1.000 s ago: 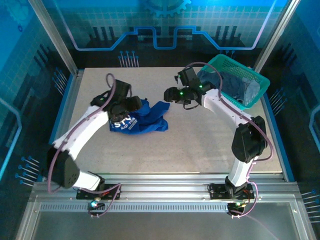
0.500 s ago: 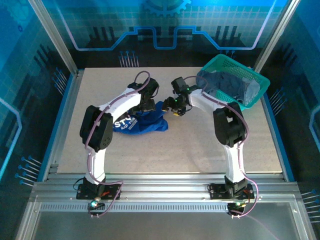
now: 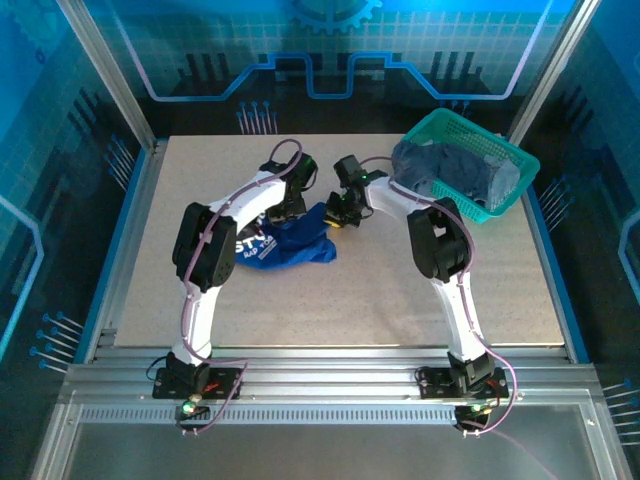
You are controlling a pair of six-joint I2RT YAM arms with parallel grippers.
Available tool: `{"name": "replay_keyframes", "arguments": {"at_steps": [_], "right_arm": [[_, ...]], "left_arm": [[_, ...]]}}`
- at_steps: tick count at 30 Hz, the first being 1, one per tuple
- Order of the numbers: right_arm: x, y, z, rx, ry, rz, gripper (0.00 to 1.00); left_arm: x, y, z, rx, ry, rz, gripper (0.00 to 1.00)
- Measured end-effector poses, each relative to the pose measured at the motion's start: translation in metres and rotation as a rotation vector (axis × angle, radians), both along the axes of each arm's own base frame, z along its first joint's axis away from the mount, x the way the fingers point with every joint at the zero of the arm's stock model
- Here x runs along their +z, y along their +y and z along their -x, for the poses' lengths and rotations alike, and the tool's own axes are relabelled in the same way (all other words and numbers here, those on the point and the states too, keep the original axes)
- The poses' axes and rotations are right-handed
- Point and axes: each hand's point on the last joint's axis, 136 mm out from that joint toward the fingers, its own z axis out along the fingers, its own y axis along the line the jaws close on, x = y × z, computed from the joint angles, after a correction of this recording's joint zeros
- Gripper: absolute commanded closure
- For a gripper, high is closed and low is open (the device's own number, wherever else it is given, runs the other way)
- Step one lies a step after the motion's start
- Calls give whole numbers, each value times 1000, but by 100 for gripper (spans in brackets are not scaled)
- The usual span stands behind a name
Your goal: Fold and stack the t-shirts
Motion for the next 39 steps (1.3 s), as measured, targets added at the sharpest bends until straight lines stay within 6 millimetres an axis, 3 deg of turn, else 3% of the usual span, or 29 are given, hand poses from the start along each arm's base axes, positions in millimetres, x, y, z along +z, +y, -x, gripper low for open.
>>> {"name": "replay_keyframes", "arguments": {"at_steps": [4,8,10,15,18,21,24,26,28,30,32,34,36,37,39], "right_arm": [[20,-3,-15,-7,-66,24,100],[74,-16,-36,-25,-180,36,100],[116,-27,-52,-43,-265,19,100],[256,-66,-101,-116,-567,-58,100],[338,-93,-109,-159,-746,-100,100],[402,-113,-103,-185,-893,-145,100],[431,-125,-91,-188,-954,-159,100],[438,-127,-83,-177,-965,-159,100],[436,-126,-71,-157,-952,-153,100],[426,-126,-55,-138,-921,-140,100],[402,-119,-28,-100,-867,-121,100],[364,-108,7,-50,-792,-109,100],[313,-93,46,16,-693,-93,100],[280,-86,66,56,-629,-83,98],[206,-79,102,118,-458,-56,82]], "left_arm": [[26,7,-7,13,-59,20,100],[104,28,-24,68,-260,116,100],[151,43,-33,107,-388,191,100],[259,88,-57,201,-693,411,100],[301,112,-70,235,-825,518,100],[335,125,-77,241,-929,611,100],[364,132,-74,236,-1021,678,100],[376,133,-60,230,-1071,697,100],[381,134,-33,240,-1114,711,100],[375,137,0,268,-1139,719,100],[352,141,40,320,-1133,718,98],[310,143,75,385,-1080,718,81],[250,144,105,470,-966,715,68],[214,144,120,521,-884,706,61],[142,145,150,627,-690,666,50]]}}
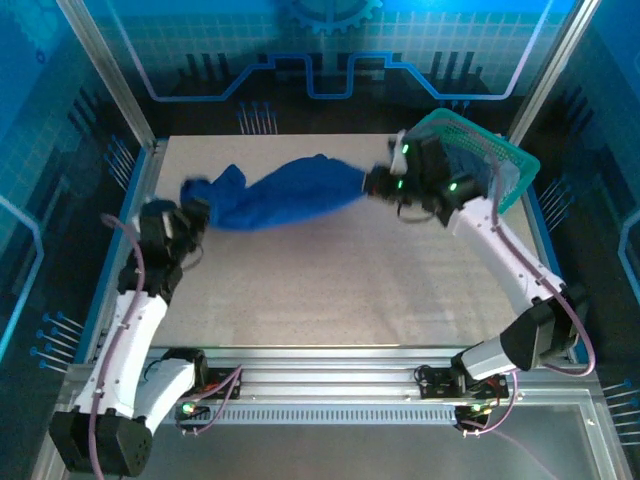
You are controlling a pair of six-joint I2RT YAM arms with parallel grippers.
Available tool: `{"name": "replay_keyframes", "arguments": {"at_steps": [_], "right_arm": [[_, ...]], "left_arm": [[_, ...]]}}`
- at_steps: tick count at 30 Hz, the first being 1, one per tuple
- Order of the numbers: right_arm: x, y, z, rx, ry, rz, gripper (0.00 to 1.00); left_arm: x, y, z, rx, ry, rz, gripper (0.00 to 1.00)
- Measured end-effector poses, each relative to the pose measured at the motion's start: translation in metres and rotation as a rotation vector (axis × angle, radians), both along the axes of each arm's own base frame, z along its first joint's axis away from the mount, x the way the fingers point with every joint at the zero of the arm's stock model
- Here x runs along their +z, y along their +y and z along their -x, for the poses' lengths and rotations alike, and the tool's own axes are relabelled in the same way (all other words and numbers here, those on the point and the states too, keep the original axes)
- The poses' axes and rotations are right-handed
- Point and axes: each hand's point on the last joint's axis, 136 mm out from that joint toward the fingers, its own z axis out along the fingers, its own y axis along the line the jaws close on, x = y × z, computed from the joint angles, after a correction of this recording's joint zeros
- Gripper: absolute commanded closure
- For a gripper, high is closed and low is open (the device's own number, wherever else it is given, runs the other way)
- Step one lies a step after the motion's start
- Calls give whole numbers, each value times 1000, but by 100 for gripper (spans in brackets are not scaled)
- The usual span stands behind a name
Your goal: Fold and stack the t-shirts
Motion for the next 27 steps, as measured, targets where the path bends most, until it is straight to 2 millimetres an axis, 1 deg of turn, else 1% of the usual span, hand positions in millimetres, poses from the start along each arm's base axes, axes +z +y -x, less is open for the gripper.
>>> {"name": "replay_keyframes", "arguments": {"at_steps": [1,2,3,4,5,6,7,8,9,11,14,16,18,21,24,27], "right_arm": [[-40,-2,15,11,97,34,71],[-78,-7,28,8,194,69,61],[-104,-13,38,1,269,99,56],[-134,-22,52,-9,360,139,53],[-151,-29,61,-22,418,161,51],[-159,-34,67,-36,457,176,51],[-162,-39,68,-48,472,185,51],[-160,-42,64,-61,465,185,51],[-156,-43,60,-69,455,184,51],[-141,-41,43,-82,408,170,51],[-121,-35,19,-87,337,155,51],[-116,-30,4,-83,308,152,51],[-119,-25,-10,-77,301,161,51],[-134,-16,-30,-58,303,191,49],[-148,-3,-48,-24,302,219,45],[-160,11,-68,4,296,232,45]], "left_arm": [[-32,0,17,14,112,14,49],[-55,1,34,25,215,21,49],[-66,1,44,31,273,23,49],[-72,2,54,36,322,20,48],[-72,3,59,38,351,16,47],[-69,3,61,39,373,11,46],[-64,4,61,37,391,5,44],[-58,4,57,34,398,-1,43],[-53,4,52,24,405,-12,41],[-46,5,40,5,422,-32,39],[-52,7,21,-33,481,-66,38],[-60,10,5,-67,535,-97,36],[-70,14,-13,-103,589,-136,35],[-87,28,-37,-143,653,-200,33],[-107,42,-50,-177,713,-236,32],[-129,45,-57,-218,769,-246,32]]}}
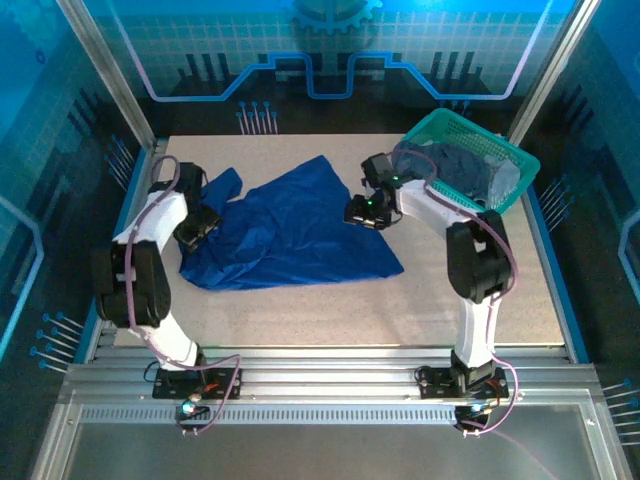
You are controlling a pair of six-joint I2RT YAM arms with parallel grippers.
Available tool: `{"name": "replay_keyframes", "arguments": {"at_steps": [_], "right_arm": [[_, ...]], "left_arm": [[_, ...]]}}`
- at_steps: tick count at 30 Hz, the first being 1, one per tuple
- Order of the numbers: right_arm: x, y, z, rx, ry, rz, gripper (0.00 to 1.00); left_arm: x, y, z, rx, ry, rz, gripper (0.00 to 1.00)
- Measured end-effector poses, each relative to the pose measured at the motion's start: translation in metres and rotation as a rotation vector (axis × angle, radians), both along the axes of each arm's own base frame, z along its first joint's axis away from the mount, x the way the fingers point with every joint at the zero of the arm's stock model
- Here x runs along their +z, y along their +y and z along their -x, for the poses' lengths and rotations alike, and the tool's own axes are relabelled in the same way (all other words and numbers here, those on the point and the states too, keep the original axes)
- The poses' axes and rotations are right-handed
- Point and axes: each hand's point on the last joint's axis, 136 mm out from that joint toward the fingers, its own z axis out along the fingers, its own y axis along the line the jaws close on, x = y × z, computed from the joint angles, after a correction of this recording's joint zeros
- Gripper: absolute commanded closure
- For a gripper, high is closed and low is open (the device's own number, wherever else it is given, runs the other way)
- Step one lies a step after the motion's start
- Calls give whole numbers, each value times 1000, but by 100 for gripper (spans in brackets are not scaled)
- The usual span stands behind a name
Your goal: Fold and stack the t-shirts
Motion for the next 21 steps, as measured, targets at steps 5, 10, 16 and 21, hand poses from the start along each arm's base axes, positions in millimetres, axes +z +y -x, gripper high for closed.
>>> {"name": "replay_keyframes", "arguments": {"at_steps": [5,10,16,21], "right_arm": [[-27,20,-18,44,26,26,54],[-55,34,-19,66,84,94,82],[-56,8,-23,-17,133,158,99],[-55,-45,-35,-129,166,186,100]], "left_arm": [[-35,-3,5,-46,88,8,49],[-47,-7,11,-50,97,31,75],[-57,-18,-2,-74,60,94,100],[-57,-34,-37,-112,-3,160,100]]}}
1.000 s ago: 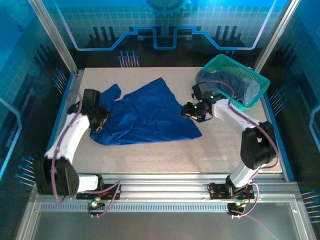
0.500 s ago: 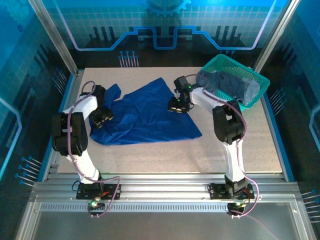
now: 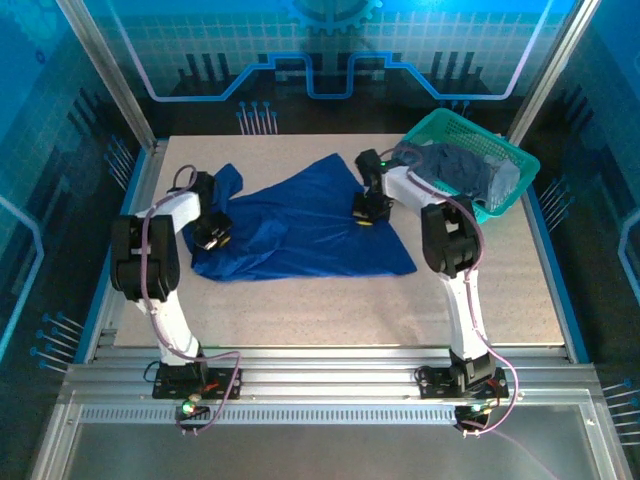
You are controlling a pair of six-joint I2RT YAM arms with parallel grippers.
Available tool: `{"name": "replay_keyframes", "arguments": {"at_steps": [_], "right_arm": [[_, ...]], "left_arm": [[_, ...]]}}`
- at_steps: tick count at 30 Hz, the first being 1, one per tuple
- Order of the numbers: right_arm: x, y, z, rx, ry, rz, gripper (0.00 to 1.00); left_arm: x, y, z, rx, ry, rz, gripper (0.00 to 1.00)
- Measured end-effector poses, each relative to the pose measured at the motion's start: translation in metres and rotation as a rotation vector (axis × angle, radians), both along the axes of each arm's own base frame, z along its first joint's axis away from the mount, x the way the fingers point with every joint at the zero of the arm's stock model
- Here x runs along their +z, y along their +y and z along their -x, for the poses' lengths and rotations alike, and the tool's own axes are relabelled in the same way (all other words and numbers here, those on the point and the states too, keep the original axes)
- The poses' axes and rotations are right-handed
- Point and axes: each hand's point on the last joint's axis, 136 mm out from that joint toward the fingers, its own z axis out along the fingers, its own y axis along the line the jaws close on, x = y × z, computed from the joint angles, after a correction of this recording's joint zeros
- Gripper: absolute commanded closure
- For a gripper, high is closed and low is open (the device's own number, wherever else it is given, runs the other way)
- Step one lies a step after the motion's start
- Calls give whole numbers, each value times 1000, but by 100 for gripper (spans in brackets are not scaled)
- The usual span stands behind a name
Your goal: Fold and stack the t-shirts
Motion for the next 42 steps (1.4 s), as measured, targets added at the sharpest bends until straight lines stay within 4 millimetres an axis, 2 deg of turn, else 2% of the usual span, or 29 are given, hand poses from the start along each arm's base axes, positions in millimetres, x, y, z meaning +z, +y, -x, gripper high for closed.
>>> {"name": "replay_keyframes", "arguments": {"at_steps": [2,4,6,8,10,11,12,13,14,16,18,19,21,25,27,29,31,33,37,39,42], "right_arm": [[1,-27,-2,-49,8,30,100],[2,-46,-4,-82,12,45,100],[6,-56,-5,-94,6,58,100],[12,-55,-5,-86,-5,57,100],[18,-48,-5,-70,-20,52,88],[23,-43,-4,-60,-31,47,80],[28,-39,-4,-51,-40,43,73],[36,-35,-3,-40,-57,42,66],[43,-31,-1,-29,-71,37,61],[59,-27,2,-12,-101,28,55],[75,-25,6,-3,-133,15,54],[83,-25,9,-1,-148,8,54],[95,-24,14,-2,-171,-15,53],[104,-25,30,-1,-181,-54,52],[103,-26,37,0,-172,-66,51],[102,-26,44,4,-164,-78,49],[102,-26,50,5,-157,-88,49],[105,-27,54,4,-158,-100,49],[115,-31,64,3,-175,-120,49],[121,-31,69,4,-185,-133,49],[127,-33,76,1,-196,-144,49]], "left_arm": [[10,-8,-26,-19,-63,26,100],[24,-14,-50,-35,-127,36,100],[42,-19,-67,-48,-182,32,100],[58,-16,-78,-46,-221,-5,100],[69,-8,-77,-31,-236,-53,98],[75,-3,-73,-21,-241,-77,76],[80,0,-69,-18,-244,-92,59],[88,4,-63,-7,-249,-112,49],[95,7,-58,1,-252,-123,43],[112,11,-51,22,-268,-133,41],[126,7,-45,41,-287,-123,43],[131,1,-43,43,-296,-112,43],[136,-24,-41,26,-307,-74,41],[128,-97,-45,-91,-284,4,39],[122,-126,-61,-170,-282,-1,38],[115,-147,-81,-248,-289,-30,38],[103,-154,-98,-301,-287,-72,37],[86,-150,-107,-337,-262,-122,37],[48,-137,-108,-407,-175,-211,41],[36,-132,-105,-438,-142,-244,49],[28,-131,-104,-481,-126,-278,72]]}}
